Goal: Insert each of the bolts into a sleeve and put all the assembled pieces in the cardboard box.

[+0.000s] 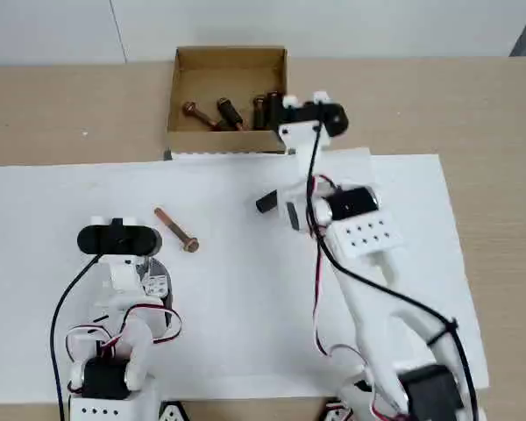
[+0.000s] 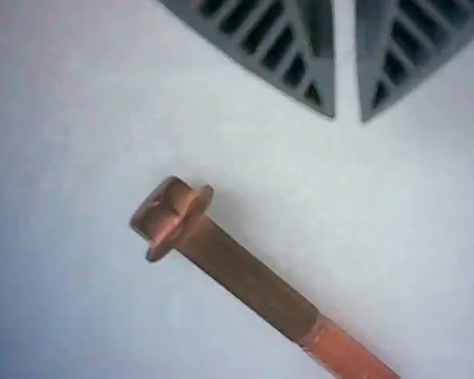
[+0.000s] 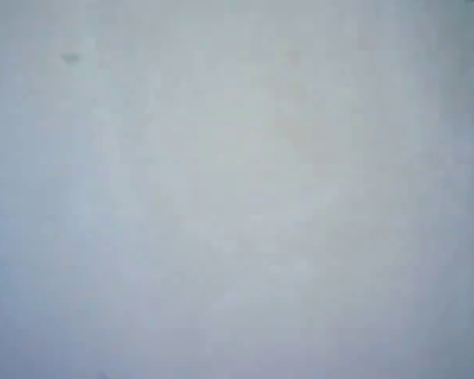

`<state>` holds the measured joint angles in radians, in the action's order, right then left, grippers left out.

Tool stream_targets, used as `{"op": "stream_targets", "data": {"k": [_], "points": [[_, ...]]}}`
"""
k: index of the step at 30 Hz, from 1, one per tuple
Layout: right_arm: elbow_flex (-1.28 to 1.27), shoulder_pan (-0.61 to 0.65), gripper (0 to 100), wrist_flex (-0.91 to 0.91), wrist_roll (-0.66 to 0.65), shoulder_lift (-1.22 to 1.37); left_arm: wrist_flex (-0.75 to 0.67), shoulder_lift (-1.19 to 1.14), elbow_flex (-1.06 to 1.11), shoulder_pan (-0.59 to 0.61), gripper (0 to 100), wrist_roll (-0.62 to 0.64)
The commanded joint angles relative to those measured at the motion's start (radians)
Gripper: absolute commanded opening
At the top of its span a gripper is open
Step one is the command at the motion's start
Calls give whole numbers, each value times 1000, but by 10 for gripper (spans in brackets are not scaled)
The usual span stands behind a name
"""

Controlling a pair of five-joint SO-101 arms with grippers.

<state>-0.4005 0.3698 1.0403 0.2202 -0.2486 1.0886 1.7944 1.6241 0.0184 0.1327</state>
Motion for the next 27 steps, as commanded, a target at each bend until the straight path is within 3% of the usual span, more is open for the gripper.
{"op": "stream_targets", "data": {"k": [1,8,14,27], "points": [[146,28,9,58,52,85,-23,6,-4,3,6,-8],[344,56,16,84,61,297,-23,6,-4,3,6,-5],[483,65,171,127,115,427,-23,6,-4,3,6,-5],[813,65,150,305,158,667,-23,6,-4,3,6,-5]]}}
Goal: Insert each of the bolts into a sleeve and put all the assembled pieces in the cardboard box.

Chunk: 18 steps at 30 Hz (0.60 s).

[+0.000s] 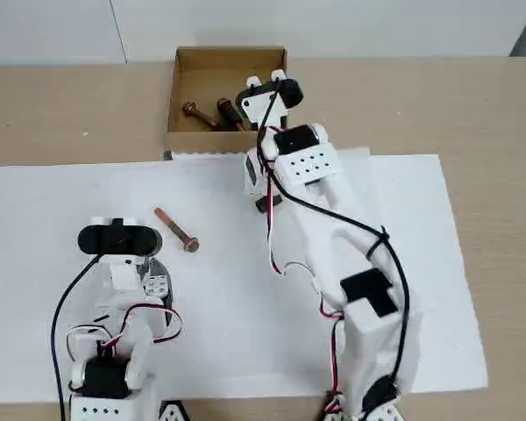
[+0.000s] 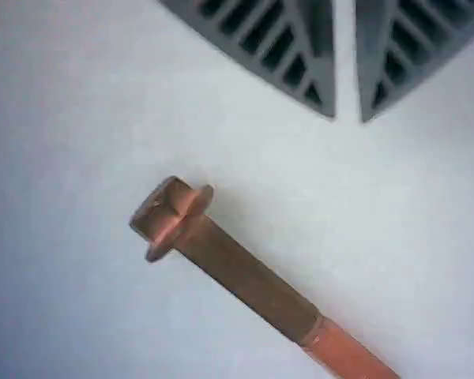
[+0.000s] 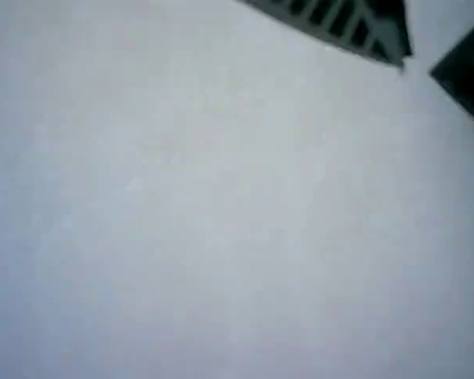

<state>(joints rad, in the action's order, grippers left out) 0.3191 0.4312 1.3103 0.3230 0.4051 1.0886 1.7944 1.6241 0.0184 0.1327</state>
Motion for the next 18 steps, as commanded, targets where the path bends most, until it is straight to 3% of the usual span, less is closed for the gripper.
{"op": "stream_targets", "data": {"k": [1,18], "points": [[115,4,150,48,69,27,-23,6,-4,3,6,-5],[158,47,151,111,138,74,-23,6,-4,3,6,-5]]}}
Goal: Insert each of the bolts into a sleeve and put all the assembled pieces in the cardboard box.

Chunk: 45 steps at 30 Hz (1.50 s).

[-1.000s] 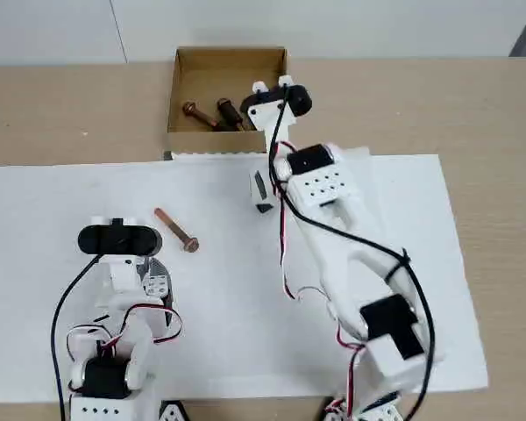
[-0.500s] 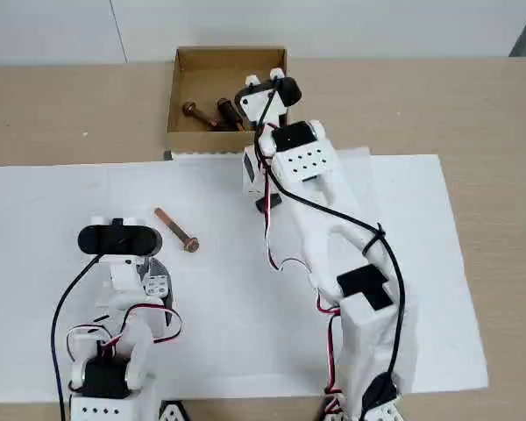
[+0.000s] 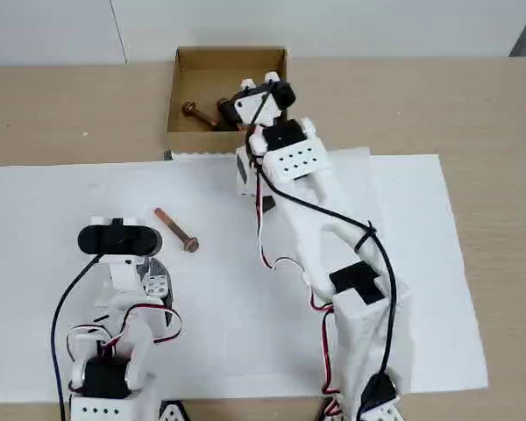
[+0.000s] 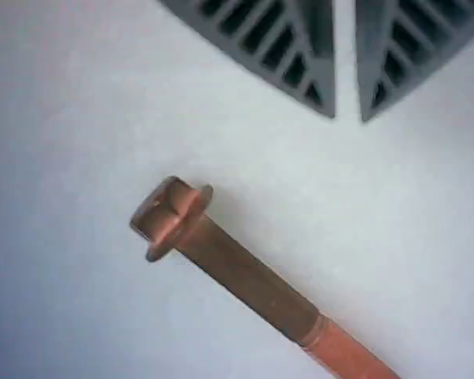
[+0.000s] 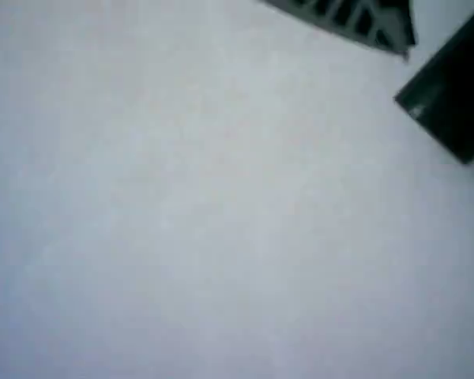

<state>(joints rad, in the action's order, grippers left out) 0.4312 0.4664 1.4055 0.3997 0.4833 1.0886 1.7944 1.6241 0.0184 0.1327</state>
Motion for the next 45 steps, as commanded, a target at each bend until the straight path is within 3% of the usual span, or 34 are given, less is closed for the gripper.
{"op": "stream_targets", "data": {"k": [1,21,45], "points": [[46,18,151,19,74,-1,-23,6,-4,3,6,-5],[46,19,151,18,339,2,-23,6,-4,3,6,-5],[48,-48,151,-91,344,99,-23,6,-4,3,6,-3]]}}
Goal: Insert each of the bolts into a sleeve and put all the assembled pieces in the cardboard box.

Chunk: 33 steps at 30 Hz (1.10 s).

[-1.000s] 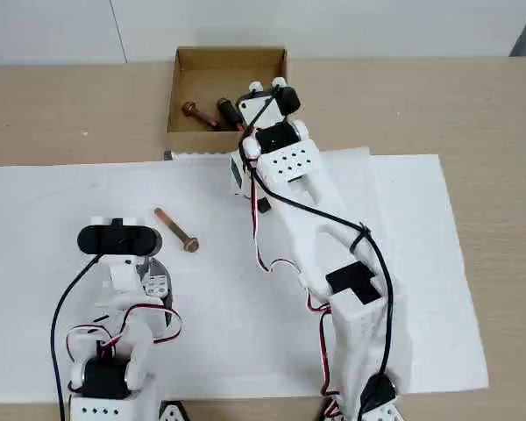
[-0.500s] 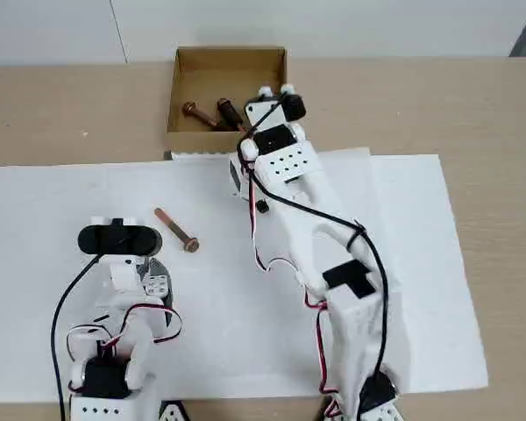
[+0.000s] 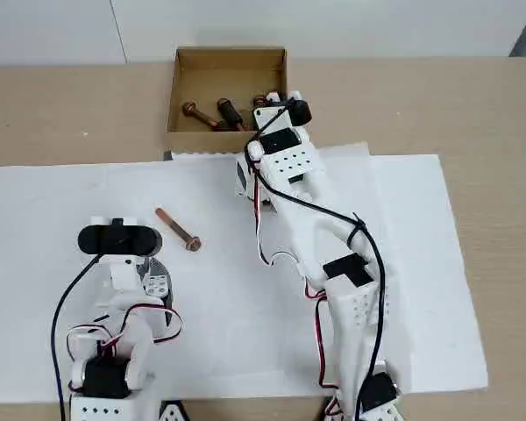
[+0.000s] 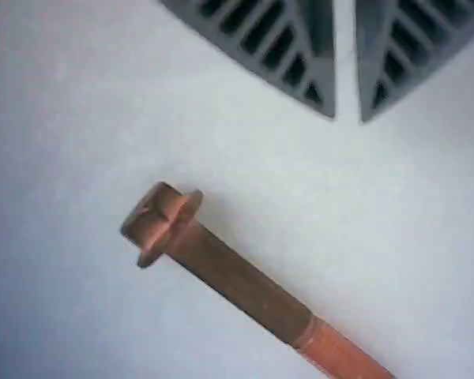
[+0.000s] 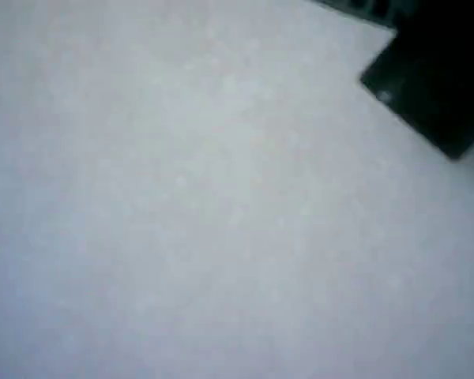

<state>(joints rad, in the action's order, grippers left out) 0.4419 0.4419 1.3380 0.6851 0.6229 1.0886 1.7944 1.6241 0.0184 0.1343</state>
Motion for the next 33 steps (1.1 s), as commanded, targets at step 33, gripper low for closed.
{"op": "stream_targets", "data": {"k": [33], "points": [[37,-45,151,-136,35,-128,-23,6,-4,3,6,-8]]}}
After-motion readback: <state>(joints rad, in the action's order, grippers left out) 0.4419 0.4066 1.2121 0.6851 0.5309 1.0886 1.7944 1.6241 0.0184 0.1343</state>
